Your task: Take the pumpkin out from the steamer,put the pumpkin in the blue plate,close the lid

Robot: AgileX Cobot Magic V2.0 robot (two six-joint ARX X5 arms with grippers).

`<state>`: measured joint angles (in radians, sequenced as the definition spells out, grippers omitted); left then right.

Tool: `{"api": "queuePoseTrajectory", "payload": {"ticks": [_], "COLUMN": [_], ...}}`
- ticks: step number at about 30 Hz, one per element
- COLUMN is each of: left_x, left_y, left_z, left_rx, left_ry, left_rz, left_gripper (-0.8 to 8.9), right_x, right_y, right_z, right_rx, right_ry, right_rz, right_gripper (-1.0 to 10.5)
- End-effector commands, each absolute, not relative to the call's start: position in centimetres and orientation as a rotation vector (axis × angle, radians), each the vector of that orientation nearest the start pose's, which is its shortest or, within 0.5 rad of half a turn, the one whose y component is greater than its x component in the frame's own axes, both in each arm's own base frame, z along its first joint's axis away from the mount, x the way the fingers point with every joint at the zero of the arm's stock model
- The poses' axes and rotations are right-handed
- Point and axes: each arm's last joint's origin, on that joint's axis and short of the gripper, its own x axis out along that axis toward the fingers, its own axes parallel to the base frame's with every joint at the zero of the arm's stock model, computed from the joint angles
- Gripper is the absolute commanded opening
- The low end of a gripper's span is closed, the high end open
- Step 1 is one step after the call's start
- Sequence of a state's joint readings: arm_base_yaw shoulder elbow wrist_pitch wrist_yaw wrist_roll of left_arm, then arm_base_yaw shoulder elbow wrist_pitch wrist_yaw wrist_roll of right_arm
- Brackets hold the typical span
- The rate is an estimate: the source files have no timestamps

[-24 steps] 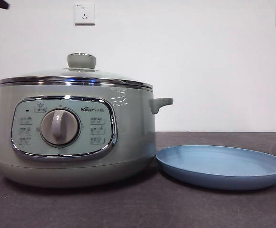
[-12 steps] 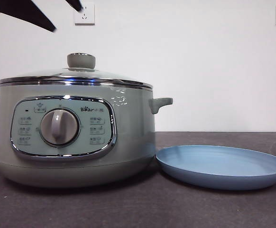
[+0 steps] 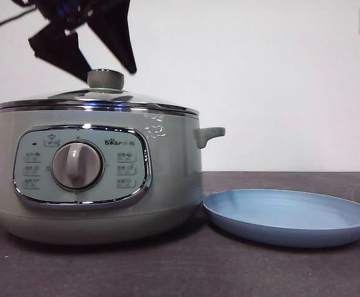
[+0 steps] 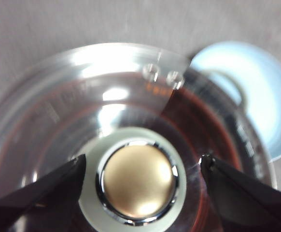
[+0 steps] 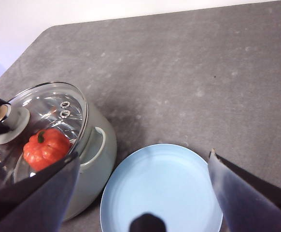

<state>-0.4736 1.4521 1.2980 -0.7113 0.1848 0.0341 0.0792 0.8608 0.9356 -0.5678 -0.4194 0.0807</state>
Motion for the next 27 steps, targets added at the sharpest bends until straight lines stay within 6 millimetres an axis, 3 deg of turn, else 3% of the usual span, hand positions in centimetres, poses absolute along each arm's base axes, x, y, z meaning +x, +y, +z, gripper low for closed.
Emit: {"api": "queuePoseTrajectory", "payload": {"ticks": [1, 4, 8, 19, 27], "left_x": [26.8, 26.8, 26.7, 26.6, 24.5], "left_y": [-14.6, -14.7, -14.7, -14.6, -13.3], "left_z": [31.0, 31.0, 31.0, 31.4, 35.0], "left_rx": [0.185, 0.205, 0.24, 0.245, 0.23], "left_ry": [0.868, 0.861, 0.854, 0.832, 0.661], "left_rz": [-0.641, -0.61, -0.611, -0.593, -0.548], "left_gripper": [4.0, 3.59, -0.24, -0.08, -0.08], "right_x": [16.9, 16.9, 16.9, 16.9, 17.1], "right_y": [2.5, 2.5, 2.5, 2.5, 2.6], "right_z": [33.9, 33.9, 33.9, 33.9, 33.8], "right_rx": [0.149, 0.149, 0.149, 0.149, 0.151], "right_ry": [0.5, 0.5, 0.5, 0.5, 0.504], "right_rz": [0.473, 0.473, 0.472, 0.467, 0.476], "right_gripper": [4.4, 4.4, 4.4, 4.4, 4.4]}}
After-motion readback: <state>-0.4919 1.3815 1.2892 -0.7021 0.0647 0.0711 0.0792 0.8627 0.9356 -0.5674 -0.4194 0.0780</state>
